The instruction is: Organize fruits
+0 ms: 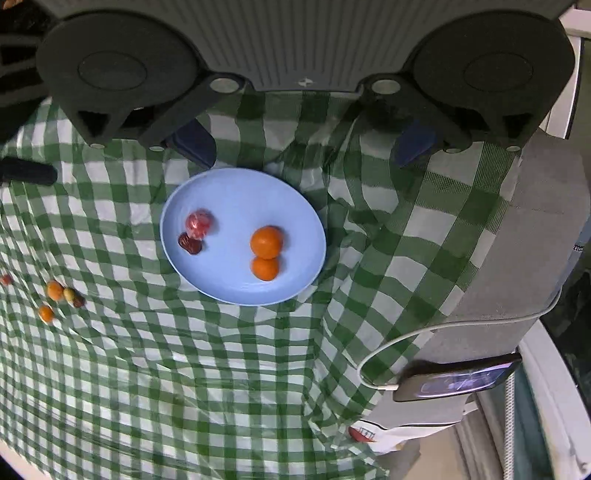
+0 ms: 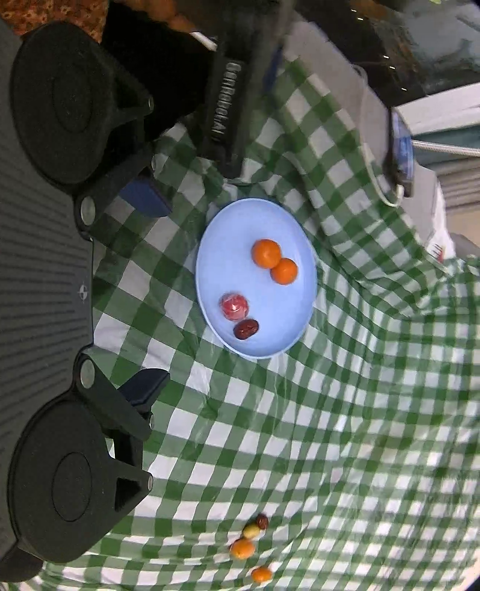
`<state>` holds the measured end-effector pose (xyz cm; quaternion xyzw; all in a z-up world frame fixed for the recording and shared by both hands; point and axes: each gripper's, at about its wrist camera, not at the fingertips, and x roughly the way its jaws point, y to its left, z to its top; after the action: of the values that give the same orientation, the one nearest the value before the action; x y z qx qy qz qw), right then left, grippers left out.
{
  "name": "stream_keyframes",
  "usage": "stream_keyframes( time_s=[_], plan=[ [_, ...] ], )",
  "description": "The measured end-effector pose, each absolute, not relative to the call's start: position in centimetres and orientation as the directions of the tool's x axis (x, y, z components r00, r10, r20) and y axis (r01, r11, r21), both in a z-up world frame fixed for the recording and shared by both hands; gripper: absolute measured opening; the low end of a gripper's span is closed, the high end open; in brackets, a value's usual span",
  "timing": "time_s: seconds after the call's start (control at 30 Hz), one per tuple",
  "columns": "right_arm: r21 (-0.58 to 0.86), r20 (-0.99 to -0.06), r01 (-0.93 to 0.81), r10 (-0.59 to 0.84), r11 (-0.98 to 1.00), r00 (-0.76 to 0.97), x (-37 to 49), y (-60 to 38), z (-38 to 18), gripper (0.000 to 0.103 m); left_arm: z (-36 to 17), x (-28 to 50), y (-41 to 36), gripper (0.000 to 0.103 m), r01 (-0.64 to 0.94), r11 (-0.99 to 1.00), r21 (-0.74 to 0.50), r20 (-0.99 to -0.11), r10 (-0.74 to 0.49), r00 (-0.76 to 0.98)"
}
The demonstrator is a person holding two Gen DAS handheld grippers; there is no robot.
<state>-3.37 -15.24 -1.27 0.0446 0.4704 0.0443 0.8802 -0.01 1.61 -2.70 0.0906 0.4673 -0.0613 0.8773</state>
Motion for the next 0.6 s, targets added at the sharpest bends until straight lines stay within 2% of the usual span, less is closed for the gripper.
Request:
stream_keyframes(
  time_s=[0.6],
  plan=[
    [0.092, -0.741, -0.059, 0.108, 0.994, 0.663, -7.4, -14.8, 2.4, 0.09, 1.4, -3.8, 0.1, 0.103, 0.207, 0.965, 0.163, -0.743, -0.018, 0.669]
  ],
)
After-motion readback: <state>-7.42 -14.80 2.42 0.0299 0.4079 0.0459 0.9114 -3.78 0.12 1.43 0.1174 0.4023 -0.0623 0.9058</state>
